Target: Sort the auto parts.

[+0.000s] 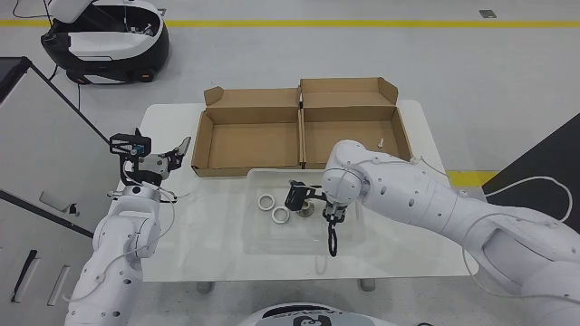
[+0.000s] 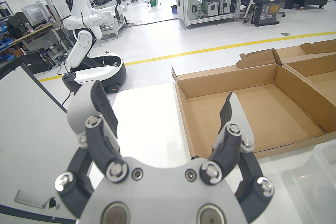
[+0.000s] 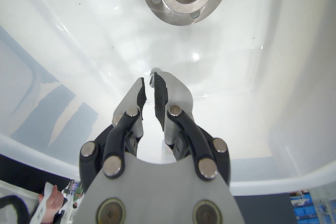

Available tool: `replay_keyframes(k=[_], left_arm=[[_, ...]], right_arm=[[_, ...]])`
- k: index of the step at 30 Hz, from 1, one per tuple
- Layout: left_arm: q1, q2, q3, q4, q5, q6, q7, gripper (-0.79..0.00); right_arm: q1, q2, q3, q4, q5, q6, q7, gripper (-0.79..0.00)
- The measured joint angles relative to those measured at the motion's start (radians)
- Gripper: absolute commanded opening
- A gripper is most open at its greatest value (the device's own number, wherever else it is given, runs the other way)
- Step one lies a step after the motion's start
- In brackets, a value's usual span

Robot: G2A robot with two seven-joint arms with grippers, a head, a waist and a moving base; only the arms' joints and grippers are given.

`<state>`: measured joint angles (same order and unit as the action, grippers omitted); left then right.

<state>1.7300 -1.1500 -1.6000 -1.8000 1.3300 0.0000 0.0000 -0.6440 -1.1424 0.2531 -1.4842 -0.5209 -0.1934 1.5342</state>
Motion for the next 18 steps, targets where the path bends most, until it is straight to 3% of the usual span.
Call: replay_keyframes(k=[2,18], left_arm=[[0.000,0.000,0.000,0.000,0.000,0.000,0.000,0.000],[0.000,0.000,0.000,0.000,0.000,0.000,0.000,0.000]], right_arm=[[-0.003,0.000,0.003,0.001,-0.001,0.000,0.000,-0.785],[0.000,0.008,0.040,-0.039,-0.008,-0.012,0.002,-0.785]])
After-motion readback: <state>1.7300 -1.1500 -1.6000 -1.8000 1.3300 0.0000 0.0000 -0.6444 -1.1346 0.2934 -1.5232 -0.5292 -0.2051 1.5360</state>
